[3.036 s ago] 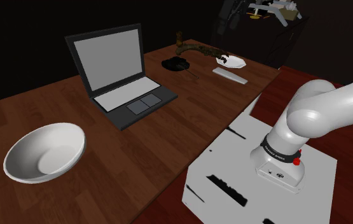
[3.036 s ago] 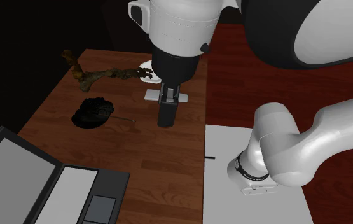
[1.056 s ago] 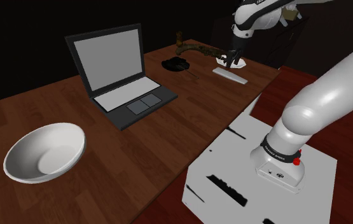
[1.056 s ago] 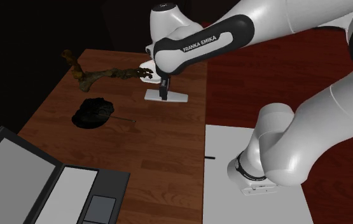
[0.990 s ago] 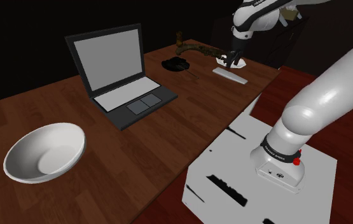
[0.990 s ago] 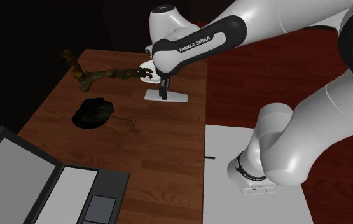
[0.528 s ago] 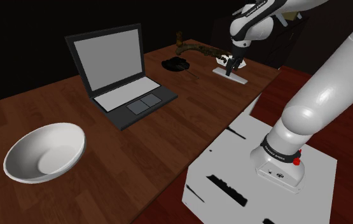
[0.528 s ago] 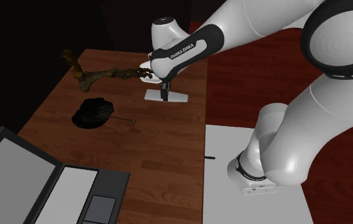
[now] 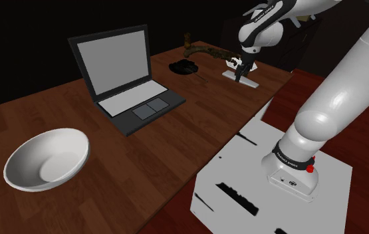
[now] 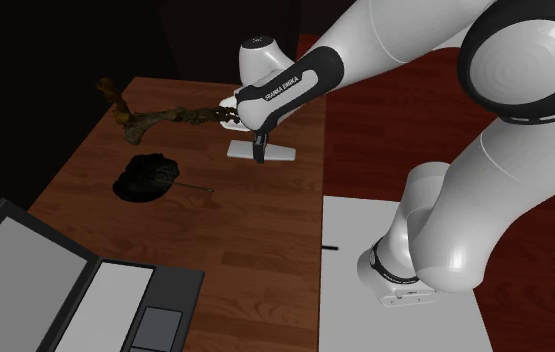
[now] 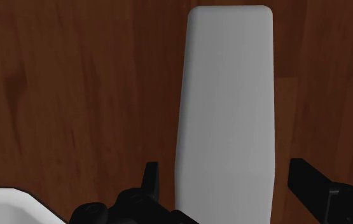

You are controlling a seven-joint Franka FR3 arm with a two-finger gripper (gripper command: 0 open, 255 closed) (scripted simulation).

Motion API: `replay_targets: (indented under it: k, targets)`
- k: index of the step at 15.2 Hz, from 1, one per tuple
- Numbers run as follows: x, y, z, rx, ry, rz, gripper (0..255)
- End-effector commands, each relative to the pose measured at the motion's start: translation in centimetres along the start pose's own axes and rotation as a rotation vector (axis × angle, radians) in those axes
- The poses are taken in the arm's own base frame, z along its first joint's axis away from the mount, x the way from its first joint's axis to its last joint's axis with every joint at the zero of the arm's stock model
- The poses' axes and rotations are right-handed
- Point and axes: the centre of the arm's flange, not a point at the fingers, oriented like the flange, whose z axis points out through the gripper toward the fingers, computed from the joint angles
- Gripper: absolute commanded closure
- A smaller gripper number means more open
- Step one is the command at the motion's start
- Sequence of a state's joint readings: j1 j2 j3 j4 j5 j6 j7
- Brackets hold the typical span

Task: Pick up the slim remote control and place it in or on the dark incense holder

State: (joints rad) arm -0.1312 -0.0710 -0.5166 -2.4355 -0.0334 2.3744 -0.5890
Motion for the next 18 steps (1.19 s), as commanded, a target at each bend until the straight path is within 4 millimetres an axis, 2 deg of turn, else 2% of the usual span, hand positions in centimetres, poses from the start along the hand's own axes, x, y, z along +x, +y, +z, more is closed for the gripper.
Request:
replay_targets:
  k: [1, 3, 4, 13, 18]
  targets:
    - [0.0, 0.0, 0.0, 0.0, 0.0, 0.0, 0]
    - [0.0, 0.0, 0.0, 0.0, 0.0, 0.0, 0]
    - [0.0, 0.0, 0.0, 0.0, 0.0, 0.0, 255]
    - [0.0, 0.0, 0.0, 0.0, 0.0, 0.0, 255]
    - [0.0, 0.0, -2.6, 0.0, 0.0, 0.0, 255]
